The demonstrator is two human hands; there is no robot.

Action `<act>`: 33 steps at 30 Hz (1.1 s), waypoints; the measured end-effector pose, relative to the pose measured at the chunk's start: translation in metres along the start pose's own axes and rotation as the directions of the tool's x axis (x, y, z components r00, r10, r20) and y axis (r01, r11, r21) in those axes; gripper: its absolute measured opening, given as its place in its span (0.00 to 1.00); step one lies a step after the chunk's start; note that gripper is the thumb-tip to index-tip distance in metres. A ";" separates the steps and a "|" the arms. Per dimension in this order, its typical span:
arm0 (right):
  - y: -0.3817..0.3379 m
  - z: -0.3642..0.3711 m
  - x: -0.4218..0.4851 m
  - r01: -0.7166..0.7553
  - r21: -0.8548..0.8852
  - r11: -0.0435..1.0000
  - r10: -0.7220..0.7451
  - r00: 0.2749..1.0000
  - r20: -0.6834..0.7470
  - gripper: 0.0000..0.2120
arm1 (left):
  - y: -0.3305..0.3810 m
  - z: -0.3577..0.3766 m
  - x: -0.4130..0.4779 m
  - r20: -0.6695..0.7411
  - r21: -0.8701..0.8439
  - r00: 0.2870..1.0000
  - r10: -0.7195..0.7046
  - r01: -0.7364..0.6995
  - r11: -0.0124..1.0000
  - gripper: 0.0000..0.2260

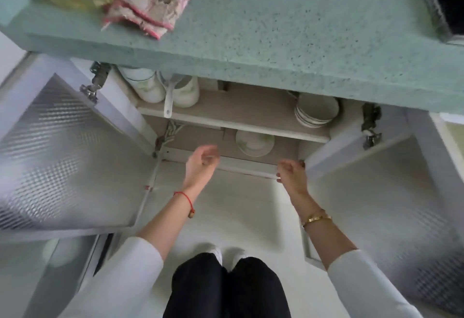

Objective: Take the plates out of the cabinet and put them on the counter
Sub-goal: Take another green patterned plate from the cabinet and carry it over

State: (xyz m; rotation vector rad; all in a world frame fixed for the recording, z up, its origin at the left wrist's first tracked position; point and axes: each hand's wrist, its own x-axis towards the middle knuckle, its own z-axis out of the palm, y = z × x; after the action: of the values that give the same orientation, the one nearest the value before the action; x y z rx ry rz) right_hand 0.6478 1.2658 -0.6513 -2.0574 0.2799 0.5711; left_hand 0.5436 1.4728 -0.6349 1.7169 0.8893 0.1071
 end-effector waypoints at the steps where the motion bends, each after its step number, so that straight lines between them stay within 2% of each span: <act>1: 0.018 0.014 0.020 0.000 0.013 1.000 0.000 1.000 -0.017 0.03 | -0.022 0.013 0.021 0.005 0.012 1.000 -0.006 0.006 1.000 0.12; 5: 0.098 0.073 0.122 0.000 0.022 1.000 0.001 0.999 -0.052 0.10 | -0.116 0.070 0.112 0.016 0.073 1.000 -0.010 0.009 0.997 0.11; 8: 0.144 0.108 0.194 0.013 0.016 1.000 -0.012 0.999 -0.050 0.10 | -0.176 0.113 0.180 0.070 0.068 0.997 -0.011 0.006 0.998 0.15; 11: 0.174 0.131 0.256 0.058 -0.014 0.998 -0.059 0.994 -0.088 0.15 | -0.218 0.147 0.236 0.112 0.051 0.993 -0.028 0.022 0.998 0.20; 13: 0.185 0.139 0.289 0.104 -0.082 0.991 -0.112 0.989 -0.097 0.12 | -0.236 0.164 0.265 0.117 0.026 0.993 -0.027 0.024 0.999 0.22; 14: 0.189 0.140 0.302 0.122 -0.134 0.983 -0.137 0.985 -0.104 0.11 | -0.242 0.171 0.276 0.112 0.026 0.993 -0.023 0.020 0.999 0.23; 19: 0.200 0.159 0.362 0.191 -0.292 0.937 -0.239 0.961 -0.139 0.13 | -0.265 0.198 0.327 0.058 0.116 0.998 0.033 -0.039 0.993 0.27; 22: 0.196 0.162 0.383 0.197 -0.297 0.934 -0.251 0.955 -0.156 0.16 | -0.262 0.213 0.343 0.105 0.183 0.991 0.080 -0.098 0.978 0.29; 25: 0.192 0.162 0.397 0.212 -0.315 0.925 -0.273 0.948 -0.162 0.16 | -0.256 0.223 0.356 0.164 0.276 0.974 0.154 -0.195 0.941 0.26; 29: 0.185 0.164 0.404 0.240 -0.377 0.895 -0.306 0.943 -0.127 0.18 | -0.247 0.228 0.368 0.211 0.289 0.962 0.171 -0.229 0.929 0.23; 33: 0.185 0.169 0.401 0.224 -0.425 0.877 -0.299 0.947 -0.118 0.21 | -0.251 0.228 0.367 0.235 0.231 0.953 0.189 -0.244 0.942 0.28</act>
State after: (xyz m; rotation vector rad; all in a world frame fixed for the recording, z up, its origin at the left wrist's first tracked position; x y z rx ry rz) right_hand 0.8699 1.3244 -1.0649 -2.5072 -0.0245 0.2883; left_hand 0.7916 1.5314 -1.0651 2.0255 0.5724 -0.0461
